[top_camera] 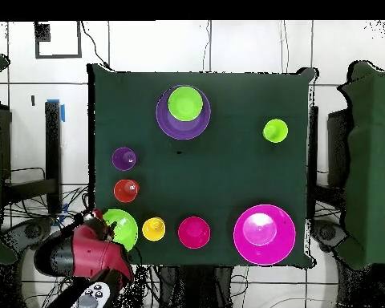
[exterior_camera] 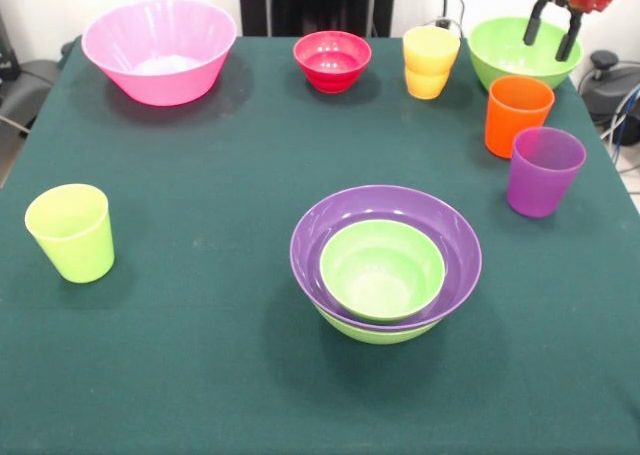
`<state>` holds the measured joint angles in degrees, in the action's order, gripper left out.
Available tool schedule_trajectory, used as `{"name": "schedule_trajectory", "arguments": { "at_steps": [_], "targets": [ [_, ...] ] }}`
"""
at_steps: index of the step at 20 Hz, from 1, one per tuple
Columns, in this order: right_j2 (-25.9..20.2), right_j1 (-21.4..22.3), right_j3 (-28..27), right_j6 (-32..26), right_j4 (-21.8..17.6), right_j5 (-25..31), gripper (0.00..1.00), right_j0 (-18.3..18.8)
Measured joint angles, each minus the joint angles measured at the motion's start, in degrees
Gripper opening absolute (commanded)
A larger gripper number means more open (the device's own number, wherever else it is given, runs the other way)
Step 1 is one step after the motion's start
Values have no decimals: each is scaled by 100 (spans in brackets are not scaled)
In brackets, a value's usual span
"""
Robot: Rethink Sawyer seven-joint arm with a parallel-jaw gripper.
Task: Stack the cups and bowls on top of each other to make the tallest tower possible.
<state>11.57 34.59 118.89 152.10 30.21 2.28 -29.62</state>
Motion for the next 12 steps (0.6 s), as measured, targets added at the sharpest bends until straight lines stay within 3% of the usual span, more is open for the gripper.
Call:
{"name": "schedule_trajectory", "arguments": {
  "at_steps": [6,12],
  "targets": [
    [-234,101,-1,0,-582,-2,100,428],
    [-238,111,-4,0,-661,-3,100,197]
  ]
}}
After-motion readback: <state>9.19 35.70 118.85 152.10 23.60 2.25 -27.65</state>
